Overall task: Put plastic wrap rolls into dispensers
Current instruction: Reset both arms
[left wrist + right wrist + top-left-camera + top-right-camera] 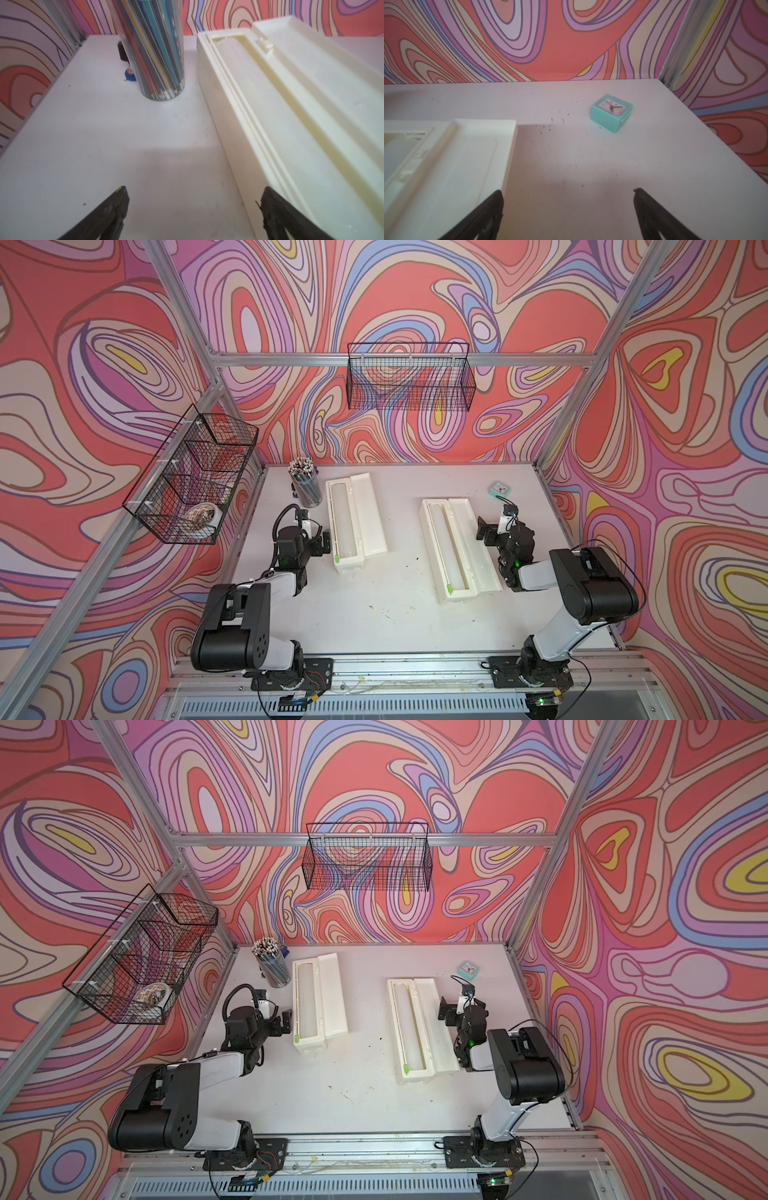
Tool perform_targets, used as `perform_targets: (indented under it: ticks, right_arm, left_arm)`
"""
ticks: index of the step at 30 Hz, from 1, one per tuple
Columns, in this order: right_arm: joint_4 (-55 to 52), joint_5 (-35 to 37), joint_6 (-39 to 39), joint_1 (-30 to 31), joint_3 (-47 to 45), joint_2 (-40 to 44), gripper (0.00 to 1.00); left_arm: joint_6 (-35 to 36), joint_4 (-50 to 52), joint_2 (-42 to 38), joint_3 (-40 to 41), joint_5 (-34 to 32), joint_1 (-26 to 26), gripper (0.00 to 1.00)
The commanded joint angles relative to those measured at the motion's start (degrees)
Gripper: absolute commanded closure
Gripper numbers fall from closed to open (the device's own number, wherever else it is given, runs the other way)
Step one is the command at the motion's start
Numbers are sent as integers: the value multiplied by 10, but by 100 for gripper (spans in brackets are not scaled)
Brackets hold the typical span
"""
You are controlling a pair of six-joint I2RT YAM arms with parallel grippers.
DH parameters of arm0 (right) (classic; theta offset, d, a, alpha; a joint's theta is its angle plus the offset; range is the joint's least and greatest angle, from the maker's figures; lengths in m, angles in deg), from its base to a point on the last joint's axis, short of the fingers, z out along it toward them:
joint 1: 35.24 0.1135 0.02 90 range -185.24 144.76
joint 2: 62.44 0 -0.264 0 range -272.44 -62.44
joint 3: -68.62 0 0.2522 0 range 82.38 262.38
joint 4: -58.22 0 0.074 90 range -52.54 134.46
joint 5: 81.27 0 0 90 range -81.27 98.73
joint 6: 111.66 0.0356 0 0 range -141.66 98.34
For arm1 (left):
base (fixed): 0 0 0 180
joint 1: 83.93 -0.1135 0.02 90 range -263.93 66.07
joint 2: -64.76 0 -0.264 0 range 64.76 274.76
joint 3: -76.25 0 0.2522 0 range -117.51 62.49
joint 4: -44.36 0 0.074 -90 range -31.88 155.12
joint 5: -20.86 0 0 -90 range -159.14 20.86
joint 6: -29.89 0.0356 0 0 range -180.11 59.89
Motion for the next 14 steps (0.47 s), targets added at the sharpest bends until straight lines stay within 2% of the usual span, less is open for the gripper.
perform_targets:
  ticks: [1,2,3,4,6,8,14]
  right_arm:
    - [-15,-17,-3,-9,6,-6,2]
    - [-18,-18,-3,-9,6,-5,2]
    - [-15,-18,-3,-9,6,-6,2]
    - [-17,-18,-3,-10,6,-5,2]
    - [-17,-16,-3,-9,6,-7,2]
    - [-31,-2,4,-10,13,-7,2]
    - [-36,-3,7,-12,16,-7,2]
  left_arm:
    - [0,-122,22,24,-7,-6,0]
    - [-7,-95,12,14,-34,-3,0]
    - [-6,-133,26,19,-48,2,0]
    - [-1,-142,30,23,-39,3,0]
    - [10,-87,18,5,-15,3,0]
    - [6,-130,25,20,-22,4,0]
    - [10,-100,29,4,-6,2,0]
